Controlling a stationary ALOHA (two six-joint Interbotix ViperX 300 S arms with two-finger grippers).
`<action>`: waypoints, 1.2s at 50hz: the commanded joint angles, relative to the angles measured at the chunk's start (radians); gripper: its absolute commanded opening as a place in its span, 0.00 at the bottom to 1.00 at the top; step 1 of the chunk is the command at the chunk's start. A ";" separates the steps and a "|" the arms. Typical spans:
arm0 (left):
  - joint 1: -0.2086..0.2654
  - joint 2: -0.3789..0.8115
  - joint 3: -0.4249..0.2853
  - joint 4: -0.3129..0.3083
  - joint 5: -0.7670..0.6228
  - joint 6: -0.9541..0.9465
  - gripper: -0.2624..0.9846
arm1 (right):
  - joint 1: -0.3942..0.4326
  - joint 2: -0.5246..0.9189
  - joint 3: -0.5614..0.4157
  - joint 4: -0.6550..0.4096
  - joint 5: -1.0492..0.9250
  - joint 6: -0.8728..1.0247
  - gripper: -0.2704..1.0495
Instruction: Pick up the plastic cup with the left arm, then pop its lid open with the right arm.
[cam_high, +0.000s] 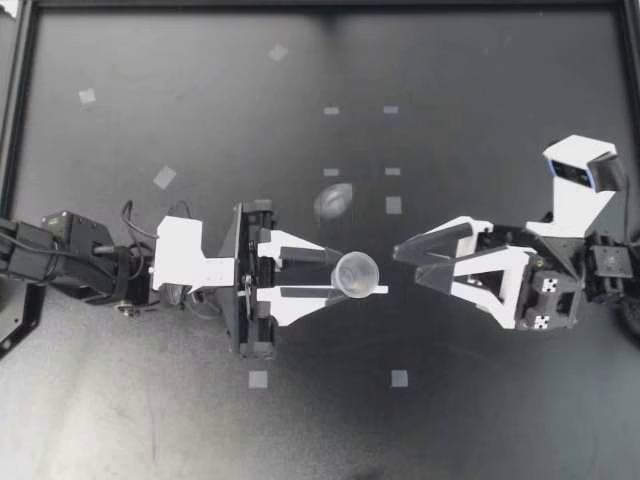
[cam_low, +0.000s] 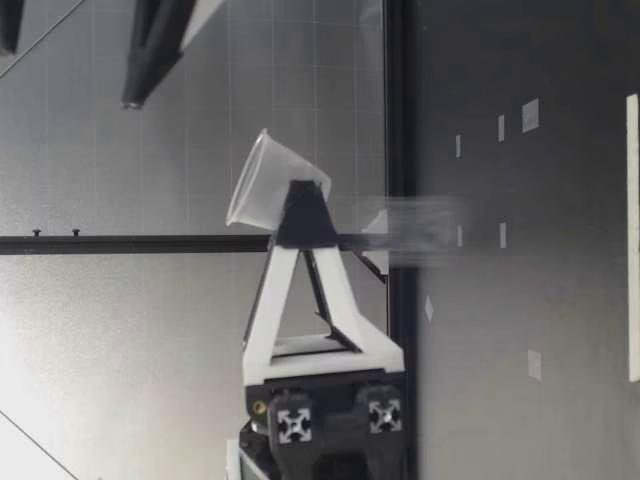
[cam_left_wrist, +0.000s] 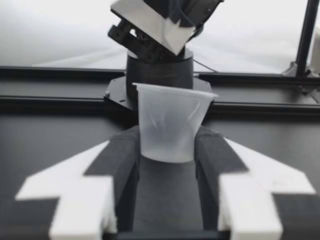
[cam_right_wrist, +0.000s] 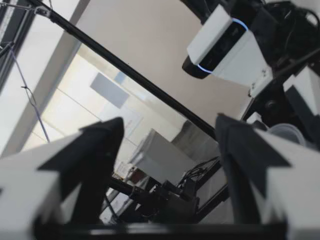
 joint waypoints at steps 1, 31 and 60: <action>-0.002 -0.014 -0.014 0.002 -0.005 0.000 0.34 | -0.009 -0.044 -0.006 -0.017 0.057 -0.043 0.75; -0.002 -0.051 -0.011 0.003 -0.005 -0.058 0.34 | -0.011 -0.143 -0.015 -0.032 0.445 -1.006 0.75; -0.002 -0.060 -0.002 0.003 -0.005 -0.061 0.35 | -0.009 -0.063 -0.032 -0.032 0.445 -1.005 0.75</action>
